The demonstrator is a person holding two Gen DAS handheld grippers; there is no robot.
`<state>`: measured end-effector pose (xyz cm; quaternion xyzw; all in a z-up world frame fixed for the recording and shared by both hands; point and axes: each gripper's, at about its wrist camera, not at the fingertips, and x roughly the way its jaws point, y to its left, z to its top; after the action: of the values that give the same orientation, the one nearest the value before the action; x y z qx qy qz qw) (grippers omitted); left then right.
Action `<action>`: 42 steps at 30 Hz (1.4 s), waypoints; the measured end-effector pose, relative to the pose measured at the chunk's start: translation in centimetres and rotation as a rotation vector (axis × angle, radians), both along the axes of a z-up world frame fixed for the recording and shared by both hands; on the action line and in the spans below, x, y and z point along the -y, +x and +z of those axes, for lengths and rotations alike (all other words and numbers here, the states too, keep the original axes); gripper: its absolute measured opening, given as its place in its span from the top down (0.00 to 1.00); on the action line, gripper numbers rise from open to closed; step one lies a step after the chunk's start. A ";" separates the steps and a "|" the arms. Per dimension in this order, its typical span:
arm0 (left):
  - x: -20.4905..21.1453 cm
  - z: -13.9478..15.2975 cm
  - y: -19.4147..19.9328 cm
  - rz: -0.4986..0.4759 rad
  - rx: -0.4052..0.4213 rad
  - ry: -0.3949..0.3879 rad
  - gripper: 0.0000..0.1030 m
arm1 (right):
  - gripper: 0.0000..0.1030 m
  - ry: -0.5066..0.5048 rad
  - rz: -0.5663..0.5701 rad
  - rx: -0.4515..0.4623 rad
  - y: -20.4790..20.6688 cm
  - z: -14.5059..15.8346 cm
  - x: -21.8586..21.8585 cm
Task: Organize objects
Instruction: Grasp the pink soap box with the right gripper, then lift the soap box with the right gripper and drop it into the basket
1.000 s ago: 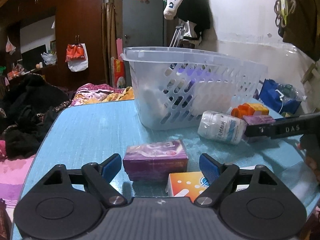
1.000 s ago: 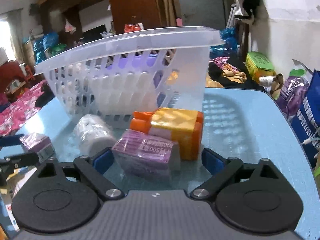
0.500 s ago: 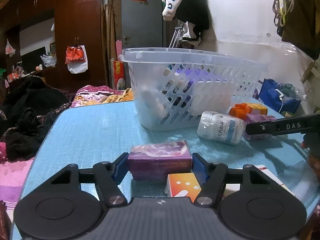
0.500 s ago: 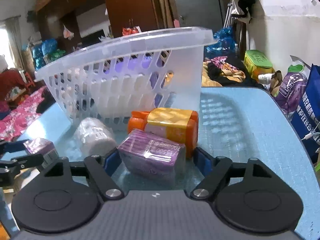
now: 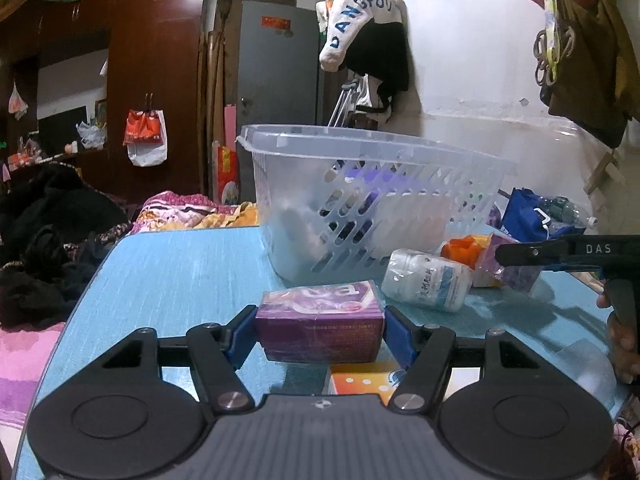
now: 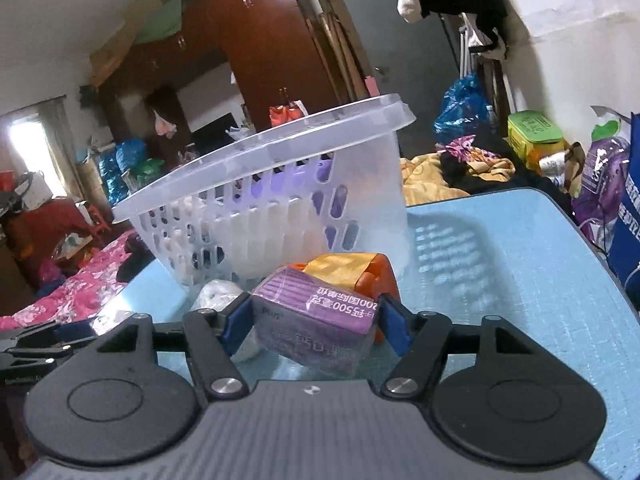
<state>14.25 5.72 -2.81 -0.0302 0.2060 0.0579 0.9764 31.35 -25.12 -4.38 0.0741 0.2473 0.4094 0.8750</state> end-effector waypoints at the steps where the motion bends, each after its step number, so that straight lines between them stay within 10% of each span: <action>1: 0.0 0.1 -0.1 -0.004 0.008 0.000 0.33 | 0.32 0.012 0.001 0.007 -0.1 0.0 0.2; 17: 0.4 2.0 -3.8 -0.031 0.276 -0.006 0.33 | 0.32 0.143 0.018 0.103 -2.3 0.7 3.4; 26: 1.1 7.5 -3.9 -0.074 0.386 -0.006 0.33 | 0.32 0.142 0.029 0.260 -2.8 7.6 3.5; 31: 1.3 13.3 2.3 -0.087 0.336 -0.028 0.33 | 0.32 0.018 0.022 0.440 -1.0 12.9 -0.7; 42: -2.4 12.8 17.1 0.024 0.023 -0.128 0.33 | 0.32 -0.239 0.010 0.280 6.9 10.4 -9.6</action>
<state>31.32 8.17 9.96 -0.0958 0.1978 0.0558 0.9739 38.23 -15.56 6.03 -0.0893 0.1702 0.3879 0.9014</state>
